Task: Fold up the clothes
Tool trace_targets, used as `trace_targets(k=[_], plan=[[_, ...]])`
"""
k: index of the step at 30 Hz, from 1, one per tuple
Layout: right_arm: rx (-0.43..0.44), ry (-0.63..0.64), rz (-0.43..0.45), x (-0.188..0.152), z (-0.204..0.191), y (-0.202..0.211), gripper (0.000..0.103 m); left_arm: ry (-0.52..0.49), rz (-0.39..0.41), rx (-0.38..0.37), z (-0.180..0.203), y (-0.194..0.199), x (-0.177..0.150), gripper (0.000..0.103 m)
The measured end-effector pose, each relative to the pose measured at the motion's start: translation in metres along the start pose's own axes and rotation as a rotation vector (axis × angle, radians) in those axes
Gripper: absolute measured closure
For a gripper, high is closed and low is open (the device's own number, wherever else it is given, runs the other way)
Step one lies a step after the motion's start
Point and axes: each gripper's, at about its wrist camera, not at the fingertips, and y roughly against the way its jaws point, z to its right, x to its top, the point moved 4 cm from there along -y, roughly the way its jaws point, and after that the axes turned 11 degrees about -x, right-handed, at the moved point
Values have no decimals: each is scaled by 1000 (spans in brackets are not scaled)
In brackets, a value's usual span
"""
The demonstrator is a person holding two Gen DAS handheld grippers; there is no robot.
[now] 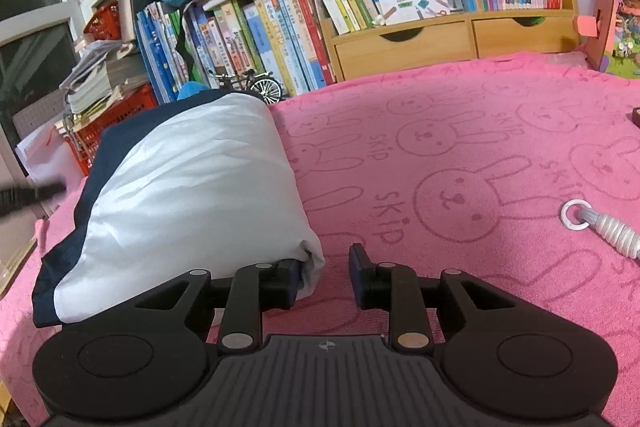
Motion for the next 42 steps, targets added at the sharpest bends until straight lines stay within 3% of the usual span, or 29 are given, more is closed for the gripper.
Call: trace_targets(k=[4,8,11,15,18,23,28,31,34,37,39,42], plan=[[0,-1,0,0,0,0,76,-146,-33,7,23,-51,15,64],[3,-1,0,0,0,0,75,-164,-113,123,-3,-102,3,59],[11,0,0,-1,0,0,72,-79,-153,270,-44,-115,-8,59],[14,4,1,-1,-1,-1,71,165,-189,380,-97,-96,-14,62],[14,3,1,0,-1,-1,71,187,-155,345,-101,-64,-15,61],[16,-2,3,-1,-1,-1,71,227,-79,186,-69,-13,-15,58],[24,-77,16,-2,9,0,72,166,-33,16,-14,26,-16,51],[-14,-113,44,-3,14,4,72,120,-13,-74,11,44,-17,48],[-28,-14,57,-5,2,4,72,57,-20,-141,33,57,-21,47],[-58,224,59,-6,-25,2,57,-46,-55,-181,54,64,-32,47],[-74,328,72,-4,-38,0,54,-88,-74,-202,65,66,-38,46],[-116,466,175,1,-53,-3,46,-120,-87,-242,80,68,-45,46]])
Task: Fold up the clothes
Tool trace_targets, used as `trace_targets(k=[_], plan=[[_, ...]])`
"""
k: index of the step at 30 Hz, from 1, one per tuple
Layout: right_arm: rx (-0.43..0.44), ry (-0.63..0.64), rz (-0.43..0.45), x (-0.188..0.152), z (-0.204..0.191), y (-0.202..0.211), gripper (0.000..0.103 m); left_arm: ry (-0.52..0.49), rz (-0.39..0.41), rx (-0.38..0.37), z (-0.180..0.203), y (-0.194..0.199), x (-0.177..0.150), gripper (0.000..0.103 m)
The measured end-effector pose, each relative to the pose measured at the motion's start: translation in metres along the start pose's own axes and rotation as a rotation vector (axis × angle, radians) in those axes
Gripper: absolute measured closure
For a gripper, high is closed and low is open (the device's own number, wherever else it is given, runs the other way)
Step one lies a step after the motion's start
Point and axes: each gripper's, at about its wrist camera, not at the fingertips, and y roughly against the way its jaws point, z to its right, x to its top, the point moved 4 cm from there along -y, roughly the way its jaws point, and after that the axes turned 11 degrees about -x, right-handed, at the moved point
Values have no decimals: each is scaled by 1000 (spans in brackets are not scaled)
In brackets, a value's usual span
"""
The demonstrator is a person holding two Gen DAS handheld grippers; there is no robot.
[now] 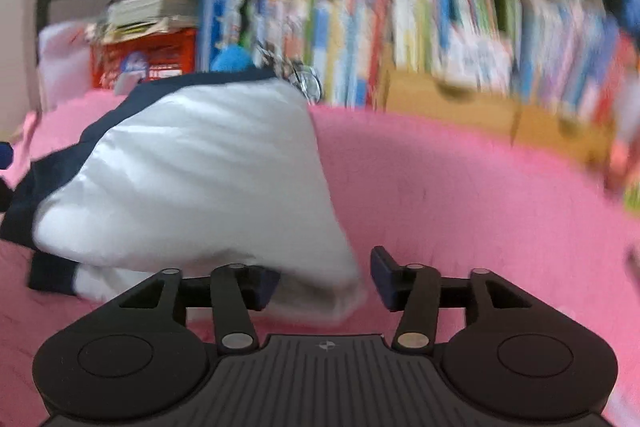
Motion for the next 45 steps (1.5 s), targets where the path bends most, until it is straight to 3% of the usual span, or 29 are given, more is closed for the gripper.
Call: trace_targets(k=[1,4,7,11,13,14,15,19,21,24,27,30,32,33,36,40,41,45], plan=[[-6,29,1,1,-4,-5,47,-17,-2,-20,7,0,-1,46],[70,-49,-99,-3,1,-24,72,-103,-27,-101,30,-10,-4,46],[119,-129,-141,-8,12,-27,76,-206,-65,-165,52,-26,-8,46],[124,-191,-141,-13,20,-21,80,-265,-125,-161,62,-59,-19,46],[102,-224,-124,-15,26,-16,82,-230,-166,-114,51,-71,-25,49],[91,-241,-116,-16,29,-14,83,-211,-187,-89,44,-76,-28,60],[81,-255,-112,-17,32,-11,84,-192,-201,-72,39,-77,-33,61],[42,-309,-95,-21,41,7,96,-131,-220,13,16,-52,-43,61],[12,-303,-77,-25,49,21,97,-100,-238,59,-3,-28,-46,55],[-9,-239,-80,-35,70,37,96,23,-173,25,-36,17,-36,52],[23,-236,-66,-33,91,38,91,154,-61,20,-65,44,-13,46],[67,-233,-35,-14,94,28,84,274,36,-5,-77,33,12,46],[96,-230,-26,-2,86,15,59,399,66,-49,-80,11,20,46],[116,-244,-44,1,82,5,55,463,62,-65,-80,-1,20,46],[221,-333,-154,-1,81,-26,54,574,32,-85,-77,-24,9,45],[409,-525,-297,-15,88,-51,54,621,33,-95,-77,-27,-7,40],[439,-543,-315,-17,87,-52,59,633,31,-91,-79,-28,-10,40],[447,-501,-311,-20,69,-37,65,651,36,-79,-86,-22,-16,40]])
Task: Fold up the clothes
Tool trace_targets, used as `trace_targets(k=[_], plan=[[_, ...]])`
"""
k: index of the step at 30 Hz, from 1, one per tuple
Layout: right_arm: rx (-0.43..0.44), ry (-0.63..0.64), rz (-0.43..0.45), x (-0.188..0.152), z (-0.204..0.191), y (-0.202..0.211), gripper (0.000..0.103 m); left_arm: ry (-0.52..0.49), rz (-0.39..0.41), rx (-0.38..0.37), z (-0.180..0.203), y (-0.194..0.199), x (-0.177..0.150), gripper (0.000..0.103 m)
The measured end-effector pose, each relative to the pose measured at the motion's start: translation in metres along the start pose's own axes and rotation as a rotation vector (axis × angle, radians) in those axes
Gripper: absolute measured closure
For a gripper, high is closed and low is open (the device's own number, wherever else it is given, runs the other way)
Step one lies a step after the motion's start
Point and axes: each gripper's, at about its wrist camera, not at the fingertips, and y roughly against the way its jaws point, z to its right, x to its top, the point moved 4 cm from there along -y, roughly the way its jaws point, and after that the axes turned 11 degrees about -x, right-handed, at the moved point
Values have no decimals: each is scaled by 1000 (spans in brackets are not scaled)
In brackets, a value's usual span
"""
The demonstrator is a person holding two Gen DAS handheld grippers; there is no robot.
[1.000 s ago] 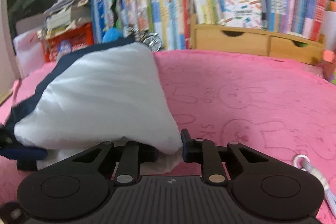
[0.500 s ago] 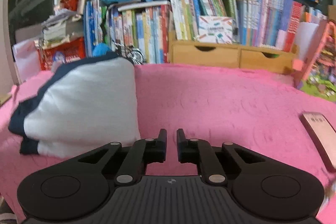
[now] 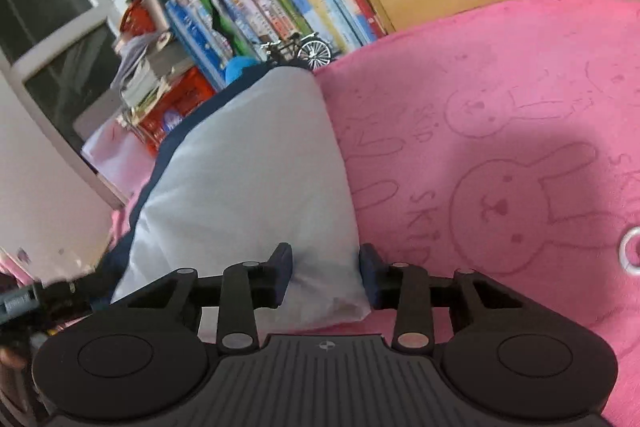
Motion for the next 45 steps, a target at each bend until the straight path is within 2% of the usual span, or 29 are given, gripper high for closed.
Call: trace_targets(k=[3,7,9,10,11,13,17,25,28,32,38,41,45], plan=[[66,-22,-45,-13,-12,10,66,-33,15,43,0,3,1,40],[129,86,-82,-38,-39,29,66,-122,21,160,-1,7,0,38],[66,180,-38,-45,-49,39,63,-145,9,186,0,5,-3,38],[9,257,12,-48,-56,45,59,-156,5,195,2,4,-5,37],[-49,337,65,-51,-65,51,51,-175,2,207,4,3,-7,36],[-157,511,174,-58,-85,62,45,-216,-8,234,9,-1,-9,36],[-198,761,286,-80,-121,68,34,-247,-19,262,12,-7,-12,33],[-286,975,399,-100,-170,29,34,-265,-24,277,13,-8,-16,33],[-352,1018,466,-104,-178,21,34,-272,-27,279,13,-9,-17,33],[-416,1003,505,-101,-171,19,34,-268,-30,276,11,-9,-19,32],[-502,944,487,-102,-140,31,32,-254,-29,269,7,-7,-19,30],[-515,918,490,-105,-132,38,32,-319,13,299,11,7,-18,32],[-459,896,497,-109,-137,43,32,-461,56,317,23,29,-20,32]])
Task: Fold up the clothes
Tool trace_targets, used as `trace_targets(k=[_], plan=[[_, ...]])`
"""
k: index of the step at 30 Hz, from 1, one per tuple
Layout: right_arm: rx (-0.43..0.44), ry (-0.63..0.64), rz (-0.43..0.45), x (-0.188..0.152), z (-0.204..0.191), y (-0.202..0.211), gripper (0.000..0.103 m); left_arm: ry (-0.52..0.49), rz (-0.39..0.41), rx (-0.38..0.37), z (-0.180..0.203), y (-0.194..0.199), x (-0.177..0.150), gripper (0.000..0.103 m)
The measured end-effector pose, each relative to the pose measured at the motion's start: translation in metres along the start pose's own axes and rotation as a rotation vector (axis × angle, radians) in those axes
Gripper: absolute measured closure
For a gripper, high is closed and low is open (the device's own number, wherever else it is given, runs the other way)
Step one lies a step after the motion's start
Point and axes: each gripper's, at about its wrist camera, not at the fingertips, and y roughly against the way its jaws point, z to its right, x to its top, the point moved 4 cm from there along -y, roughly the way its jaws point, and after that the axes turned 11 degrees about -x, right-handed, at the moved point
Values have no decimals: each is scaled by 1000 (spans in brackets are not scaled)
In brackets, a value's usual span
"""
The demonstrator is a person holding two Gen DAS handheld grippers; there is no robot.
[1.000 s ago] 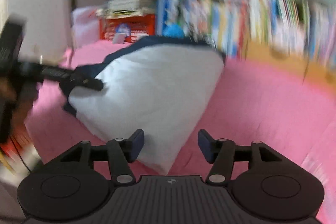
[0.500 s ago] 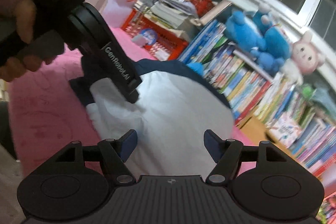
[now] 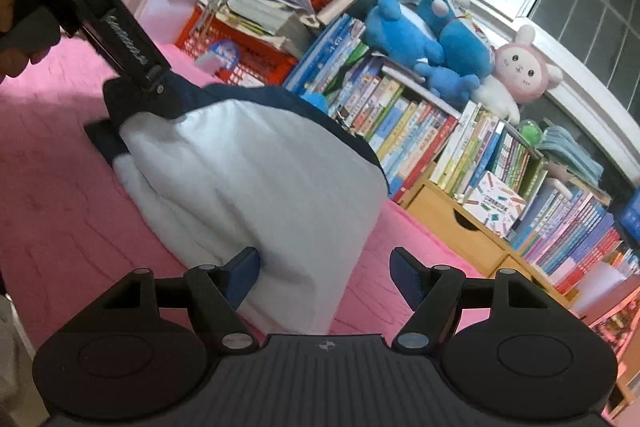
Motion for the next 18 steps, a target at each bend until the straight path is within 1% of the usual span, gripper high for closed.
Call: trace_targets(k=[3,5,7,8,9,12,14,16,18], plan=[[54,13,31,6,-15,5,32,-61,3,-29,8,13,-2,32],[85,35,56,10,-27,8,32,-51,11,-82,13,20,-3,32],[69,62,65,13,-37,3,32,-52,32,-119,18,26,-1,31],[54,58,61,15,-38,-1,33,-82,41,-122,23,28,-1,30],[39,52,56,17,-39,-5,34,-132,40,-115,29,29,0,30],[-10,-32,57,24,-23,-6,37,-400,-10,-79,57,24,-6,29],[-51,-69,80,26,-11,-3,43,-554,-38,-95,72,19,-14,29],[-80,-122,96,26,0,1,48,-655,-49,-109,82,10,-22,27],[-80,-158,90,24,7,3,50,-699,-40,-91,88,-1,-24,27]])
